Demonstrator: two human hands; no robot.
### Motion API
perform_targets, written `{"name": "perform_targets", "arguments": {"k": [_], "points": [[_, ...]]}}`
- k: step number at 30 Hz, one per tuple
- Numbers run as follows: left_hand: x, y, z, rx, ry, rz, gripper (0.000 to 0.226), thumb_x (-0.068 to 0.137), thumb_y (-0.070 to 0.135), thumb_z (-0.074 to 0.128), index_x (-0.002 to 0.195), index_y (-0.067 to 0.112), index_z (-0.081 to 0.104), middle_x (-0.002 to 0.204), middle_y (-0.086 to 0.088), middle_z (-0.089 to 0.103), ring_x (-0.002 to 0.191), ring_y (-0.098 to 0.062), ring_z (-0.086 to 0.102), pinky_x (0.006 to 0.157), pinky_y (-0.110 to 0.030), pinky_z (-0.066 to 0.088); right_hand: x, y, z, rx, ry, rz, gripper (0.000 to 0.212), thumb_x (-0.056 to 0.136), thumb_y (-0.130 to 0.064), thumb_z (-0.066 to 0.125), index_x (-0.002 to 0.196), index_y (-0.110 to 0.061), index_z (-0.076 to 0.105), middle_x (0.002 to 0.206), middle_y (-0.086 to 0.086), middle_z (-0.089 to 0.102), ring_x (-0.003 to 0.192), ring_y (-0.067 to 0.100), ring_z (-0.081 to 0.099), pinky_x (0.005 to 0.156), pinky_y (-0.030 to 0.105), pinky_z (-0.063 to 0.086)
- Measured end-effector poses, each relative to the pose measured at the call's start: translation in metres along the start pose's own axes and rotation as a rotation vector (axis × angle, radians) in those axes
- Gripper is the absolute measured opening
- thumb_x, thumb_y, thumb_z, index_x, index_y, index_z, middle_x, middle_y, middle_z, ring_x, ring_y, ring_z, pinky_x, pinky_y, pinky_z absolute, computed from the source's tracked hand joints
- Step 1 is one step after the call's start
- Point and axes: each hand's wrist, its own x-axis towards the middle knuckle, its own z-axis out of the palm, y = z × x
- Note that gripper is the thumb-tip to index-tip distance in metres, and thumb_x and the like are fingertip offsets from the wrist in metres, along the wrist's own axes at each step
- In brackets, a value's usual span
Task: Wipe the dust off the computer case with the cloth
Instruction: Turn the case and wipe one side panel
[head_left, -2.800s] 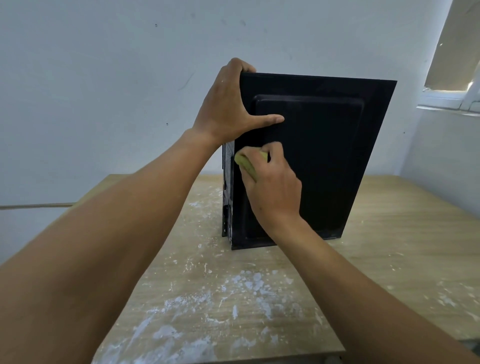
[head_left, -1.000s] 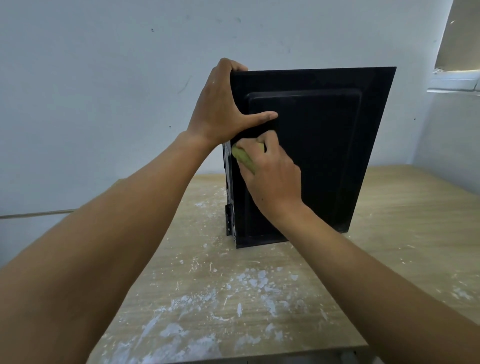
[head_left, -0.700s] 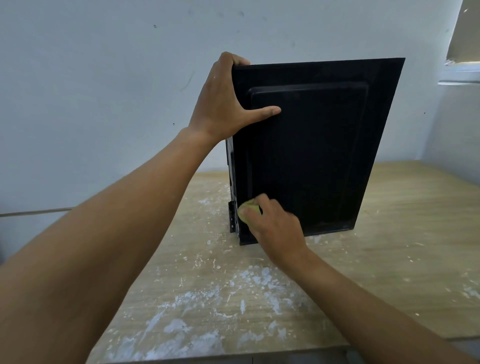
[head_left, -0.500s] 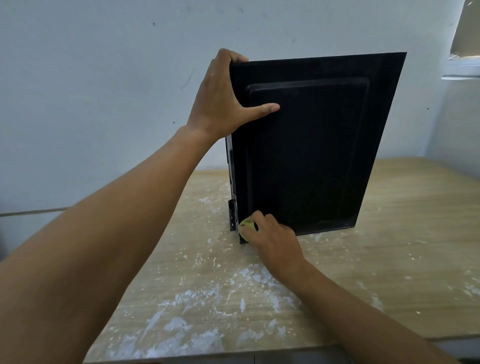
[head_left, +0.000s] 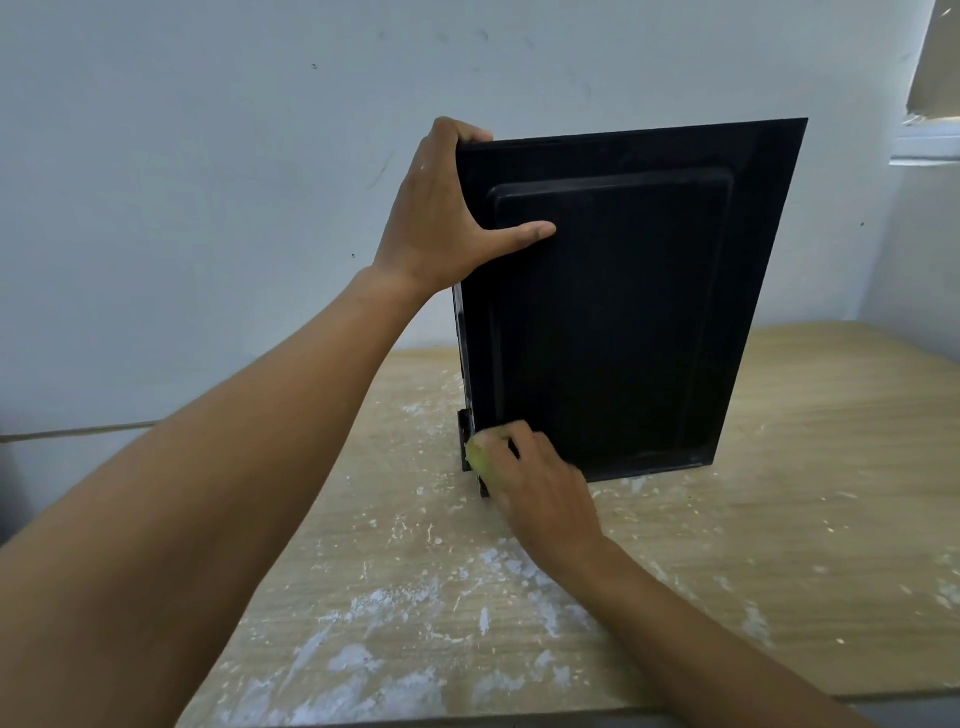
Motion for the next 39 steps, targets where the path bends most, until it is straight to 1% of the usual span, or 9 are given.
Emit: {"name": "perform_targets", "arguments": {"k": [4, 12, 20, 22, 25, 27, 30, 33, 39], "points": [[-0.001, 0.001, 0.0, 0.004, -0.002, -0.002, 0.091, 0.059, 0.067, 0.081, 0.119, 0.009, 0.045, 0.118, -0.001, 0.056, 0.106, -0.012, 0.057, 0.091, -0.024, 0.049, 0.014, -0.01, -0.003, 0.034, 0.096, 0.014, 0.038, 0.067, -0.006, 0.082, 0.095, -0.018, 0.06, 0.096, 0.005, 0.055, 0.065, 0.016, 0.05, 0.037, 0.018, 0.026], [0.0, 0.002, -0.001, 0.021, -0.008, 0.002, 0.091, 0.06, 0.069, 0.08, 0.118, 0.009, 0.045, 0.118, -0.001, 0.057, 0.105, -0.013, 0.058, 0.091, -0.028, 0.05, -0.013, -0.008, 0.017, -0.042, -0.168, -0.02, 0.051, 0.039, 0.004, 0.089, 0.079, -0.018, 0.066, 0.078, 0.002, 0.049, 0.055, 0.013, 0.047, 0.036, 0.018, 0.026], [0.0, 0.001, -0.001, 0.027, -0.012, 0.0, 0.089, 0.06, 0.068, 0.08, 0.119, 0.011, 0.044, 0.119, 0.0, 0.056, 0.107, -0.013, 0.058, 0.092, -0.027, 0.05, -0.015, -0.001, 0.013, -0.052, -0.251, 0.049, 0.052, 0.036, 0.002, 0.09, 0.076, -0.022, 0.067, 0.082, 0.001, 0.05, 0.055, 0.012, 0.046, 0.038, 0.019, 0.022], [-0.001, 0.001, 0.0, 0.023, -0.011, 0.001, 0.089, 0.061, 0.068, 0.081, 0.119, 0.011, 0.044, 0.119, 0.0, 0.056, 0.107, -0.013, 0.058, 0.092, -0.026, 0.05, -0.017, 0.002, 0.007, -0.047, -0.274, 0.087, 0.051, 0.045, 0.002, 0.087, 0.084, -0.024, 0.068, 0.088, 0.001, 0.05, 0.058, 0.012, 0.048, 0.039, 0.022, 0.024], [-0.001, 0.0, 0.0, 0.025, -0.006, 0.002, 0.089, 0.061, 0.068, 0.08, 0.119, 0.01, 0.044, 0.119, 0.0, 0.056, 0.107, -0.013, 0.057, 0.092, -0.027, 0.05, -0.019, 0.011, 0.0, -0.038, -0.33, 0.123, 0.042, 0.082, -0.001, 0.066, 0.114, -0.027, 0.06, 0.111, 0.002, 0.044, 0.082, 0.016, 0.052, 0.053, 0.028, 0.036], [-0.001, 0.0, 0.0, 0.021, -0.004, 0.005, 0.089, 0.061, 0.068, 0.08, 0.119, 0.01, 0.044, 0.119, -0.001, 0.056, 0.107, -0.013, 0.057, 0.092, -0.026, 0.05, -0.019, 0.018, -0.004, -0.034, -0.354, 0.178, 0.037, 0.091, -0.007, 0.057, 0.12, -0.03, 0.057, 0.118, 0.001, 0.041, 0.089, 0.017, 0.053, 0.06, 0.028, 0.041], [0.0, 0.001, 0.0, 0.008, -0.002, 0.002, 0.089, 0.061, 0.068, 0.081, 0.118, 0.01, 0.044, 0.119, -0.002, 0.056, 0.106, -0.014, 0.058, 0.091, -0.028, 0.051, -0.021, 0.031, -0.012, -0.013, -0.325, 0.311, 0.028, 0.096, -0.021, 0.053, 0.12, -0.035, 0.058, 0.119, -0.001, 0.043, 0.089, 0.017, 0.057, 0.065, 0.028, 0.047], [-0.001, 0.001, 0.0, 0.004, -0.003, -0.003, 0.09, 0.061, 0.068, 0.081, 0.118, 0.01, 0.044, 0.119, -0.002, 0.056, 0.106, -0.014, 0.058, 0.091, -0.028, 0.051, -0.025, 0.039, -0.017, 0.008, -0.32, 0.406, 0.026, 0.097, -0.035, 0.049, 0.124, -0.033, 0.053, 0.122, -0.001, 0.045, 0.092, 0.019, 0.059, 0.069, 0.028, 0.044], [0.0, 0.002, 0.001, -0.002, 0.001, -0.013, 0.09, 0.06, 0.069, 0.081, 0.118, 0.011, 0.044, 0.119, -0.001, 0.056, 0.106, -0.014, 0.058, 0.09, -0.028, 0.051, -0.022, 0.018, -0.01, 0.069, -0.243, 0.549, 0.027, 0.097, -0.042, 0.048, 0.116, -0.022, 0.049, 0.106, 0.0, 0.052, 0.088, 0.019, 0.058, 0.069, 0.028, 0.043]]}}
